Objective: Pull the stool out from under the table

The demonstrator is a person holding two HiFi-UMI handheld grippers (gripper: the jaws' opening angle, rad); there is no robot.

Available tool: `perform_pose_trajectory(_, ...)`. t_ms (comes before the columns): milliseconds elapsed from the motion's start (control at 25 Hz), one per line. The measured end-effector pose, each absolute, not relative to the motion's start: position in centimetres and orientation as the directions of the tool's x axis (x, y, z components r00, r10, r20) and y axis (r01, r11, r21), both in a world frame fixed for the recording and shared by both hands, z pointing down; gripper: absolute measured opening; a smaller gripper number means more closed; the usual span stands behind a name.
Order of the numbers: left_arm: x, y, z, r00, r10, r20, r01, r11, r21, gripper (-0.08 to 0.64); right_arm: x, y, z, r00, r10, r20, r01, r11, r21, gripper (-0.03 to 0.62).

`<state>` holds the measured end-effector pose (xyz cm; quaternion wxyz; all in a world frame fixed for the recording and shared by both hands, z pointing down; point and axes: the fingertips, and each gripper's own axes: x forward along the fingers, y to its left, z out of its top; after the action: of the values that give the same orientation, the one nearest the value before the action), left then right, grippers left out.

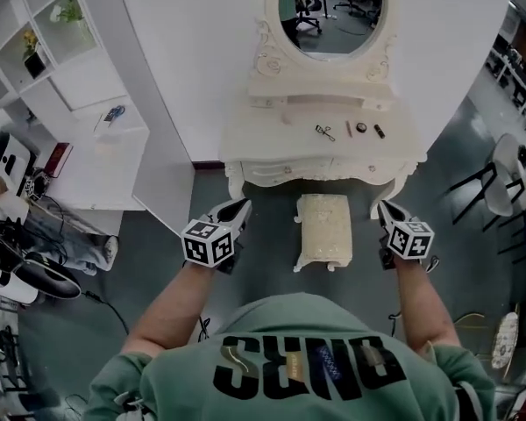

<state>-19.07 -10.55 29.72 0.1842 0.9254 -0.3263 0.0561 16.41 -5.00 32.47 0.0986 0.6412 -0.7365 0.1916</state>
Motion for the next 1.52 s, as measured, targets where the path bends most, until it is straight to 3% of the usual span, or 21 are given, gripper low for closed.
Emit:
perform_pose_trajectory(280, -12.7, -6.3, 29.9, 0.731, -0.649, 0.213, -0.678, -0.651, 0.341, 0.0, 20.4, -2.8, 29.9, -0.275, -0.885, 0.376, -0.961, 0.24, -0.137, -0.006)
perform_pose_trajectory(480, -9.9, -5.9, 29.8, 0.754, -0.62, 0.215, -0.653, -0.677, 0.338, 0.0, 22.0, -2.8, 29.9, -0.26, -0.897, 0.357, -0.964, 0.223, -0.142, -0.006)
perform_pose_trajectory(1520, -10.2, -6.9, 29.9, 0.784, -0.581, 0.219, -0.62, -0.713, 0.328, 0.0, 20.0, -3.5, 28.8, -0.267, -0.895, 0.358, -0.964, 0.254, -0.082, -0.006)
